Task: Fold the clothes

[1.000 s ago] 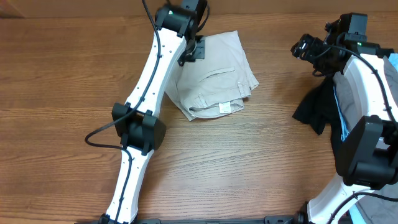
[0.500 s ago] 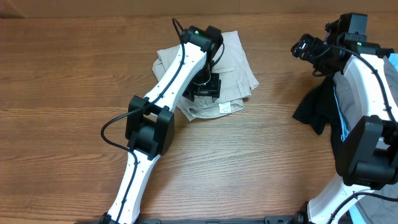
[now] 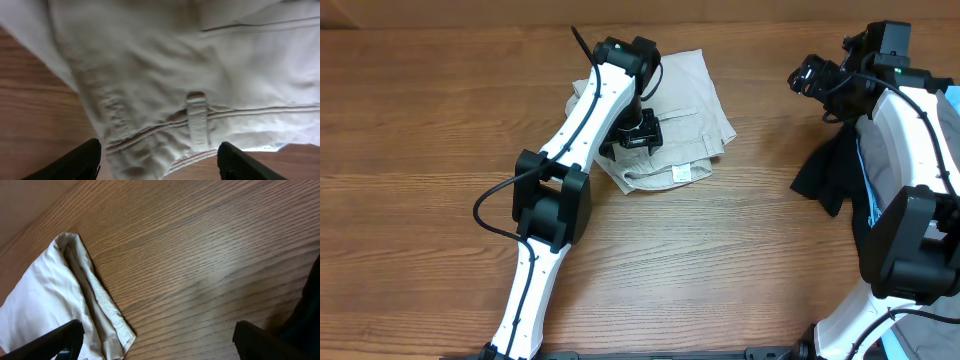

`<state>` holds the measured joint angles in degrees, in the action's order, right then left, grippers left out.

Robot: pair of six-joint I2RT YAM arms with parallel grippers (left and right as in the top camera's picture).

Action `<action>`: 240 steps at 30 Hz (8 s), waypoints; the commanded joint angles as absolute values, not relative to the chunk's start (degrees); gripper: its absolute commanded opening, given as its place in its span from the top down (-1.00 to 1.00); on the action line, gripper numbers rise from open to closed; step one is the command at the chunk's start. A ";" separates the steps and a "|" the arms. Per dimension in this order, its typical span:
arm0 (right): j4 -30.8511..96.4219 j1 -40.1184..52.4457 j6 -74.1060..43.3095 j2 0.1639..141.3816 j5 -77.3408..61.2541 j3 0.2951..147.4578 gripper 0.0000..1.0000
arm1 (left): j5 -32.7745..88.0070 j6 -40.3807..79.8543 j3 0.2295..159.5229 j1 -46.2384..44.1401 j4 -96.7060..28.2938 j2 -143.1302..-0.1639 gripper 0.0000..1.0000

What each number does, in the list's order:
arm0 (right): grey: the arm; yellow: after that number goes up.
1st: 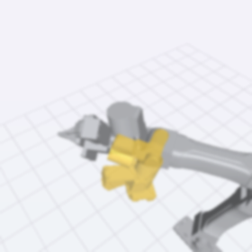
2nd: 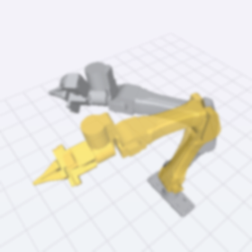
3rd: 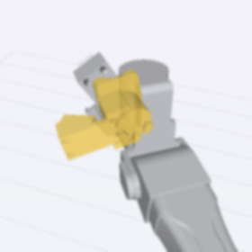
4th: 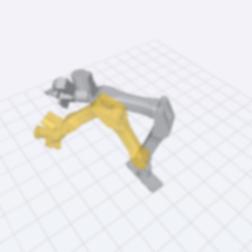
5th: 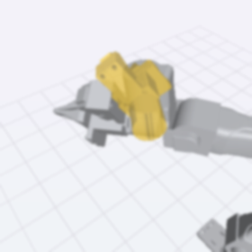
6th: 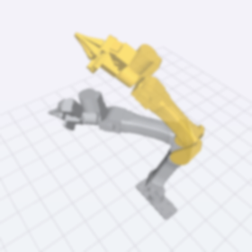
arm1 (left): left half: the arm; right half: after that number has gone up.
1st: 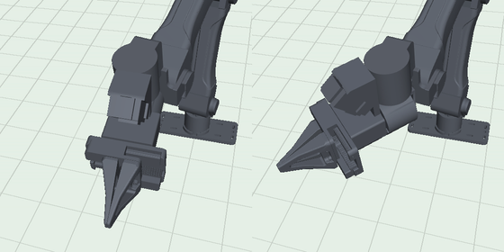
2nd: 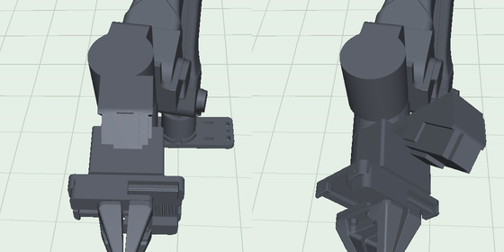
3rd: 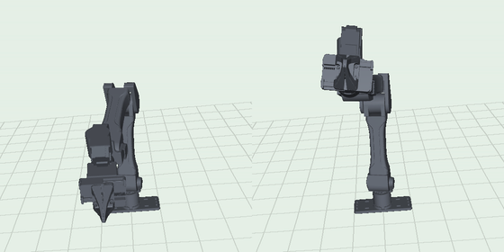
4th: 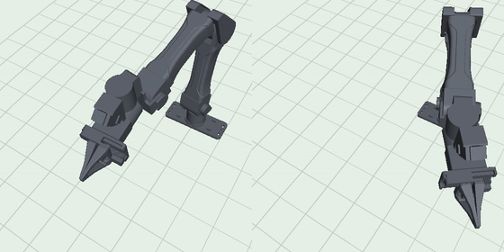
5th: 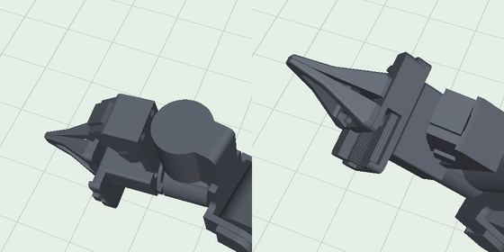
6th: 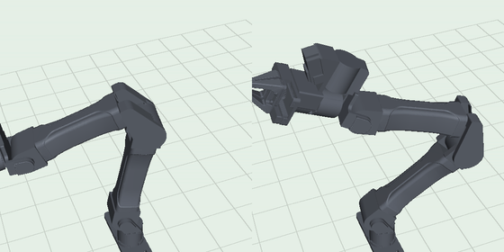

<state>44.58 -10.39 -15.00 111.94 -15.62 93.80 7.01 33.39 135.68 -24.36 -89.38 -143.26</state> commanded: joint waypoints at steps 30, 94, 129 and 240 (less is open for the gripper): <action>44.29 -10.35 -14.98 111.55 -15.51 94.19 -1.00 | -10.31 38.83 135.09 -33.01 -94.72 -131.44 -0.57; 44.29 -10.35 -14.98 111.55 -15.49 94.19 -1.00 | 14.09 40.86 78.54 -20.58 -37.65 -116.99 0.91; 44.29 -10.35 -14.98 111.55 -15.51 94.19 -1.00 | -26.02 13.69 90.83 15.42 -53.23 -116.99 -0.55; 44.29 -10.35 -14.98 111.55 -15.49 94.19 -1.00 | 9.17 19.31 97.30 4.05 -43.29 -128.46 0.92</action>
